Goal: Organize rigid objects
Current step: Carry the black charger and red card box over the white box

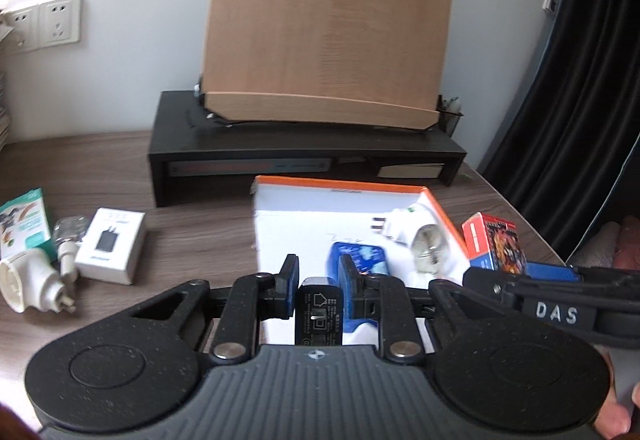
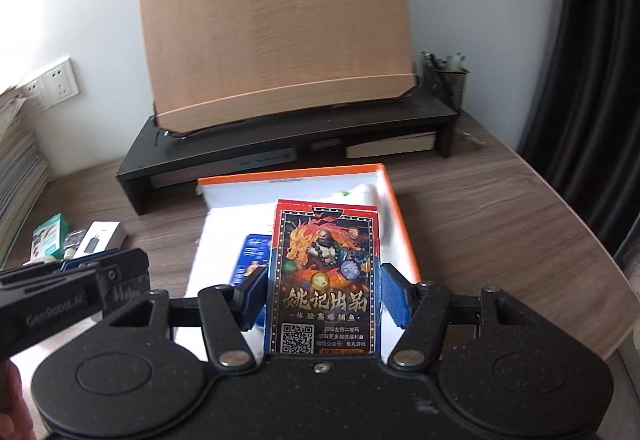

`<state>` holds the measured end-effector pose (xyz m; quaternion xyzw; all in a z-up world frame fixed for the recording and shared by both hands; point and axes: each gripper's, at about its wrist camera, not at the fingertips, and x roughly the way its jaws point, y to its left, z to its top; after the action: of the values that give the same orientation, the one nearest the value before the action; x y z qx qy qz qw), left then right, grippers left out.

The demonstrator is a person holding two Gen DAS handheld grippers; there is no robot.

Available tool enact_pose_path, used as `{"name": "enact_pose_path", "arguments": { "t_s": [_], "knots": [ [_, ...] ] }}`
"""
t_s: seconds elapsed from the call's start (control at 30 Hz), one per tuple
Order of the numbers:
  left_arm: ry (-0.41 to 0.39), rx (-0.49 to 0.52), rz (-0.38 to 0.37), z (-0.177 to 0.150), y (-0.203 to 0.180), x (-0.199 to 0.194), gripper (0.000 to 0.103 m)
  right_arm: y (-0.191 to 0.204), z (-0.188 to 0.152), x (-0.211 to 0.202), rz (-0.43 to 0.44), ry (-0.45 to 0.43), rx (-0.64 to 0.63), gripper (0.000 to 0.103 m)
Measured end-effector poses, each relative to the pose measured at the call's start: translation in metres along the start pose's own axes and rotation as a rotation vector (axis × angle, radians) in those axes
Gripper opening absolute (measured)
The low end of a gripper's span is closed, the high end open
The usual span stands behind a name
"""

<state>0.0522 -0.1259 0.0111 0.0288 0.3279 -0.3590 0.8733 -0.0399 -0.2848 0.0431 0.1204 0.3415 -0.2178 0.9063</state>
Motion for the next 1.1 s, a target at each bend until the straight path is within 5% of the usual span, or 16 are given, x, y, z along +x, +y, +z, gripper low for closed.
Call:
{"name": "enact_pose_path", "arguments": {
  "t_s": [0.4, 1.1],
  "knots": [
    [0.003, 0.049, 0.028, 0.008, -0.046, 0.007, 0.023, -0.025, -0.005, -0.021, 0.017, -0.009, 0.004, 0.072],
    [-0.006, 0.023, 0.073, 0.012, -0.045, 0.005, 0.023, -0.021, -0.001, -0.014, 0.069, 0.007, -0.028, 0.072]
  ]
}}
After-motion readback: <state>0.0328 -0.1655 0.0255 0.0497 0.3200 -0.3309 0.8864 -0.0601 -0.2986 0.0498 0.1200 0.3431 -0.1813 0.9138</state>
